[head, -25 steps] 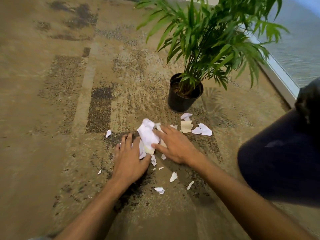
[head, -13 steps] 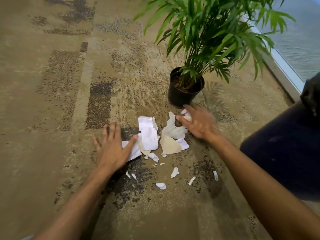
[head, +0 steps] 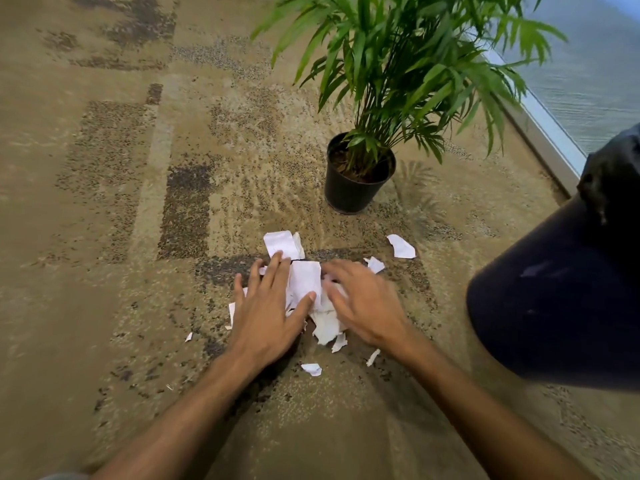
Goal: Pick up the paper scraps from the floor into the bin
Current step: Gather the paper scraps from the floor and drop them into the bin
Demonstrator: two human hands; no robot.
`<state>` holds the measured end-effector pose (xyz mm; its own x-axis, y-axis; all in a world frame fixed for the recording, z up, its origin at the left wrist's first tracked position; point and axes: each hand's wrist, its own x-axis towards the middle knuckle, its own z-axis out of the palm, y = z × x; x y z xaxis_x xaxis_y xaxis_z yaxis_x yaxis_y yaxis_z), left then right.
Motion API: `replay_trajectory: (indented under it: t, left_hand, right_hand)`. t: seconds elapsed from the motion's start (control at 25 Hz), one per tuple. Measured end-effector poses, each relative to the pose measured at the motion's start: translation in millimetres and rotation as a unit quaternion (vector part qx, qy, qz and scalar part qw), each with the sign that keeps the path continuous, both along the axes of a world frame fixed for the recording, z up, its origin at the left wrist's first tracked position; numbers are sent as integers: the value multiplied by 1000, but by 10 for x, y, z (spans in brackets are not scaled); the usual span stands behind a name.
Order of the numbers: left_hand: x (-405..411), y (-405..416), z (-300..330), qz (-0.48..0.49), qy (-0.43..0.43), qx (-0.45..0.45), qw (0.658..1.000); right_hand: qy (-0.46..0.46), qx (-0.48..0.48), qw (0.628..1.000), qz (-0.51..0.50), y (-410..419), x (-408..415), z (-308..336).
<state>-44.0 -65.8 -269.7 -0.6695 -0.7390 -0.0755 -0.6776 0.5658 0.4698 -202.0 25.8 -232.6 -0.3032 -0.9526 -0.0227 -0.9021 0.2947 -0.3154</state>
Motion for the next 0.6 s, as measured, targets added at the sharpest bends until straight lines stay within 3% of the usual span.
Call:
replay_trajectory:
  t: [0.16,0.36,0.44,0.6]
  left_hand:
    - [22,-157,-8,52,-17,-29,998]
    - [16,-280,-92,69,-28,-5,997]
    - [7,-264,-118,48,-40,0,998]
    - [12,-157,-130,5,-55,0,998]
  right_hand:
    - [-63,-62,989,-119,75,-558,94]
    - [-177,-31,982,-61,61,-522,76]
    - [-143,9,988,-57,45,-449,96]
    - [46,6,989,-144,62,-763,102]
